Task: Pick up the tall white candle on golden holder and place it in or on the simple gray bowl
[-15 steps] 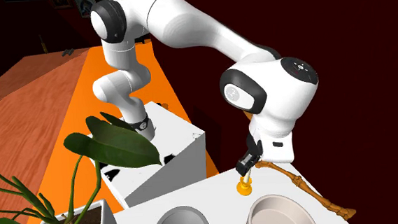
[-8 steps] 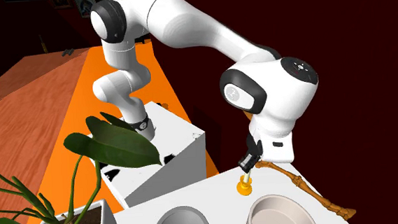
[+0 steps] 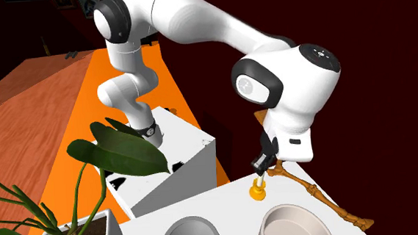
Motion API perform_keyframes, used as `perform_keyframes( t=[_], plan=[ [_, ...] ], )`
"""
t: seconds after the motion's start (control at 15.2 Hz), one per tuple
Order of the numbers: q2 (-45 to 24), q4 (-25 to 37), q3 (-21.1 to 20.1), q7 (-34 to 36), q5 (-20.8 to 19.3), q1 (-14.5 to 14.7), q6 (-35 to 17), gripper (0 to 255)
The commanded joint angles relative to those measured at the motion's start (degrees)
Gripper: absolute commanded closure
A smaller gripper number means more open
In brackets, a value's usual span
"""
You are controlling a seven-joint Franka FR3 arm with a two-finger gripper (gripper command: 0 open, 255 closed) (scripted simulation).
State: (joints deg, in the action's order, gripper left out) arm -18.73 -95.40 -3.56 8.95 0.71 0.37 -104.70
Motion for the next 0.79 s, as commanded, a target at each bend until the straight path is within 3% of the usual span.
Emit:
perform_keyframes(
  t=[0.0, 0.73],
  plan=[
    [0.36, 0.95, 0.02, -0.04, 0.01, -0.04, 1.34, 255],
    [1.68, 7.58, -0.02, 0.1, 0.07, -0.05, 9.28, 255]
  ],
)
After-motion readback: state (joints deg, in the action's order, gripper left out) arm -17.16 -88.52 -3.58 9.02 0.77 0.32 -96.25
